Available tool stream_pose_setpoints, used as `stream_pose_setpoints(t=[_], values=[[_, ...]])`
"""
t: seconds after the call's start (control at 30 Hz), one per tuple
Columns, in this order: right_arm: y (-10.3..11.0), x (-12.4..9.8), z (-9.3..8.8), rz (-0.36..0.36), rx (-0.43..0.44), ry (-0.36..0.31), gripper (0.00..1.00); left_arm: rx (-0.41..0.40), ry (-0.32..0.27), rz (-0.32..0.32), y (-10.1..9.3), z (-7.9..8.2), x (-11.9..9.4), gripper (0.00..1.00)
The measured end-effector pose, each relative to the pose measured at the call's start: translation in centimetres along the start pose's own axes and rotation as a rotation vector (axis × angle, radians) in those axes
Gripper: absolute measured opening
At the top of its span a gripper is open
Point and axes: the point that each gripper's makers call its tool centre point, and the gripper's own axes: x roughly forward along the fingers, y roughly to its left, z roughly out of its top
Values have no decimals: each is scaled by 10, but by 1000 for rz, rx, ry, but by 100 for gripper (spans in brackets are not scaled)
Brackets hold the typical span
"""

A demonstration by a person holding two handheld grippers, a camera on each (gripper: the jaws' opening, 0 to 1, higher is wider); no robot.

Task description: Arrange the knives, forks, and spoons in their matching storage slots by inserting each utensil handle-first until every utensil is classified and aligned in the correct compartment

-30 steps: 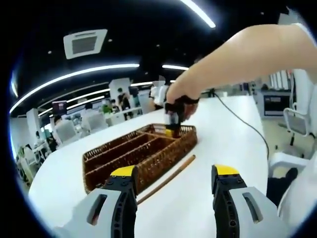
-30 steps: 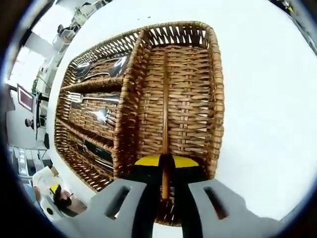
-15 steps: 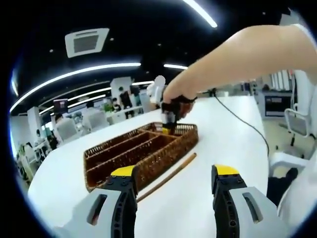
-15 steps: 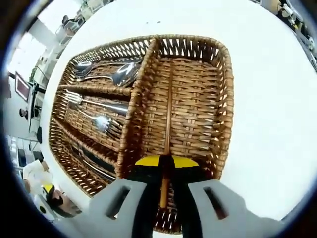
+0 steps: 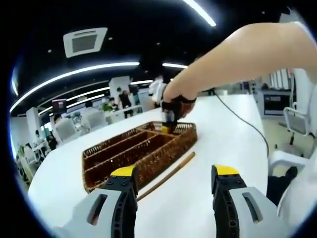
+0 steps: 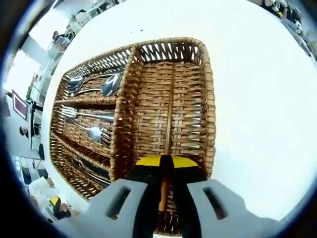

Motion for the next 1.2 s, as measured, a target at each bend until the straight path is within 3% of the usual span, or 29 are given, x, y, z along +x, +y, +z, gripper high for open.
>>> stream_pose_setpoints(t=[0.23, 0.8, 1.1, 1.2], values=[[4, 1, 0, 4, -82, 1, 7, -1, 3, 3, 1, -1, -1, 59], [3, 5, 12, 22, -134, 13, 9, -1, 7, 8, 4, -2, -1, 59], [2, -6, 21, 15, -182, 4, 11, 4, 15, 7, 5, -3, 2, 59], [7, -12, 16, 17, -205, -6, 12, 5, 15, 9, 6, -3, 2, 59]])
